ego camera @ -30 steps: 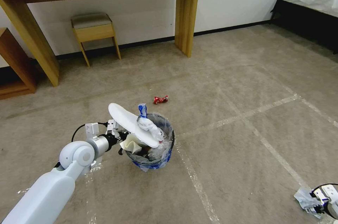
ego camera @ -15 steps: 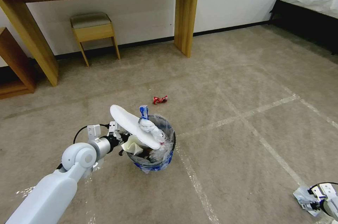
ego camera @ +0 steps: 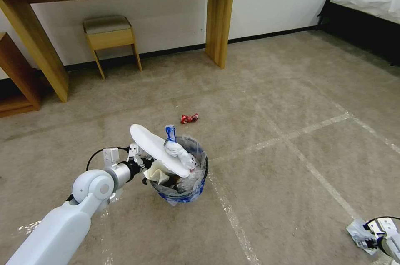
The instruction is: Pick up the trash bin and place the garbage on the floor into it.
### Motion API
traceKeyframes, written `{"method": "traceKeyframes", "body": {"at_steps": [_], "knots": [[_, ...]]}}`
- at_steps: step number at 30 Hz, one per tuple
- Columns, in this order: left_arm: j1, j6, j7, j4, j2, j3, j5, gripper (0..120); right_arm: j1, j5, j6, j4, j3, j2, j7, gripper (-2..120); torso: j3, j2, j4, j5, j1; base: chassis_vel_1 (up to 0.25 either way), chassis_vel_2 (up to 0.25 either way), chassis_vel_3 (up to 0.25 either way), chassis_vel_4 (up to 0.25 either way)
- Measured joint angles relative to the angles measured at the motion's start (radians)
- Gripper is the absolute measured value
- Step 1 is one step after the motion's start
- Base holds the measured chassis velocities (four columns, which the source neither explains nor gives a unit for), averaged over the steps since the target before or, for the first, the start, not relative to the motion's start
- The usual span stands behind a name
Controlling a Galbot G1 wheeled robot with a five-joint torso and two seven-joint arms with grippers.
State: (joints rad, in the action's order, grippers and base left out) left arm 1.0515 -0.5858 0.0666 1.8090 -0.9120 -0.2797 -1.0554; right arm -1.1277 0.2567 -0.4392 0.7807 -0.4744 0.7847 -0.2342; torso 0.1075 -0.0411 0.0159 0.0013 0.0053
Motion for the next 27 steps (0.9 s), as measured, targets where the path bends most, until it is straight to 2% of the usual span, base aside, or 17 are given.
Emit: {"method": "traceKeyframes", "body": {"at_steps": [7, 12, 13, 16, 17, 19, 20, 22, 25, 27], "knots": [[0.004, 0.002, 0.001, 0.009, 0.001, 0.0, 0.004, 1, -0.022, 0.013, 0.0, 0.021, -0.015, -0.007, 0.0, 85, 0.0, 0.0, -0.0001, 0.0008, 0.0, 0.0, 0.0, 0.0, 0.0], [0.004, 0.002, 0.001, 0.014, 0.0, 0.002, 0.005, 1, -0.038, 0.028, -0.002, 0.032, -0.025, -0.015, 0.007, 68, 0.0, 0.001, 0.0, 0.0006, 0.0, 0.0, 0.0, 0.0, 0.0], [0.004, 0.002, 0.001, 0.014, 0.0, 0.002, 0.005, 1, -0.038, 0.028, -0.002, 0.032, -0.025, -0.015, 0.007, 68, 0.0, 0.001, 0.0, 0.0006, 0.0, 0.0, 0.0, 0.0, 0.0], [0.008, 0.004, -0.002, 0.014, 0.0, 0.002, 0.012, 1, -0.046, 0.031, -0.003, 0.036, -0.028, -0.017, 0.008, 54, 0.0, 0.001, 0.0008, -0.0005, 0.0, 0.0, 0.0, 0.0, 0.0], [0.008, 0.004, -0.002, 0.014, 0.0, 0.002, 0.012, 1, -0.046, 0.031, -0.003, 0.036, -0.028, -0.017, 0.008, 54, 0.0, 0.001, 0.0008, -0.0005, 0.0, 0.0, 0.0, 0.0, 0.0], [0.011, 0.005, -0.003, 0.014, 0.001, 0.002, 0.014, 1, -0.046, 0.028, -0.002, 0.031, -0.029, -0.013, 0.009, 42, 0.0, 0.0, 0.0004, -0.0008, 0.0, 0.0, 0.0, 0.0, 0.0], [0.011, 0.005, -0.003, 0.014, 0.001, 0.002, 0.014, 1, -0.046, 0.028, -0.002, 0.031, -0.029, -0.013, 0.009, 42, 0.0, 0.0, 0.0004, -0.0008, 0.0, 0.0, 0.0, 0.0, 0.0], [0.012, 0.005, -0.004, 0.012, 0.001, 0.002, 0.016, 1, -0.044, 0.026, 0.002, 0.026, -0.029, -0.008, 0.011, 30, 0.0, 0.0, 0.0003, -0.001, 0.0, 0.0, 0.0, 0.0, 0.0], [0.012, 0.005, -0.004, 0.011, 0.001, 0.002, 0.017, 1, -0.042, 0.026, 0.007, 0.022, -0.029, -0.006, 0.015, 25, 0.0, 0.001, 0.0005, -0.0012, 0.0, 0.0, 0.0, 0.0, 0.0], [0.012, 0.005, -0.005, 0.01, 0.0, 0.003, 0.018, 1, -0.035, 0.027, 0.017, 0.014, -0.031, -0.002, 0.026, 12, 0.0, 0.0, 0.0005, -0.0011, 0.0, 0.0, 0.0, 0.0, 0.0]]}}
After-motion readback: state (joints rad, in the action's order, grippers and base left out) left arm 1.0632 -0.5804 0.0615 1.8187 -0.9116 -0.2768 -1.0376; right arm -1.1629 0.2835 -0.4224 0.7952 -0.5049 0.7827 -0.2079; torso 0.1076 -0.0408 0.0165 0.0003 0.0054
